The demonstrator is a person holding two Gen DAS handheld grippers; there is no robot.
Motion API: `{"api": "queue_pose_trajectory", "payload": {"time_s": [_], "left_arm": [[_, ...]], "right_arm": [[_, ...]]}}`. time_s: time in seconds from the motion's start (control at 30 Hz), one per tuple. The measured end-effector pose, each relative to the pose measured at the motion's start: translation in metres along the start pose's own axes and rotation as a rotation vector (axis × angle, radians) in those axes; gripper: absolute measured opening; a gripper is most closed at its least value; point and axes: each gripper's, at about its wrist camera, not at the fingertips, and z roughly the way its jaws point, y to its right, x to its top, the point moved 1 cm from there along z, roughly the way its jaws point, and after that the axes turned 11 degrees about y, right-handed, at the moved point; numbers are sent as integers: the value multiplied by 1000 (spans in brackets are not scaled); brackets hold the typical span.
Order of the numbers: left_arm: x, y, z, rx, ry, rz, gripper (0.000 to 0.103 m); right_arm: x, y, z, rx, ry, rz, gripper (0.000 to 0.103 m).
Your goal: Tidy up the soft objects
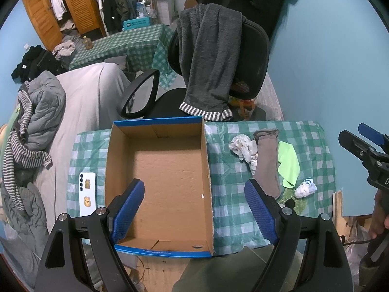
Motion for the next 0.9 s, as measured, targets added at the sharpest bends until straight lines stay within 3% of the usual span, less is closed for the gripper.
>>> {"api": "queue_pose_trajectory", "payload": {"time_s": [0.9], "left_arm": [[0, 1, 0, -2, -4, -2, 86]], "right_arm": [[-1, -4, 0, 2, -6, 2, 101]]}}
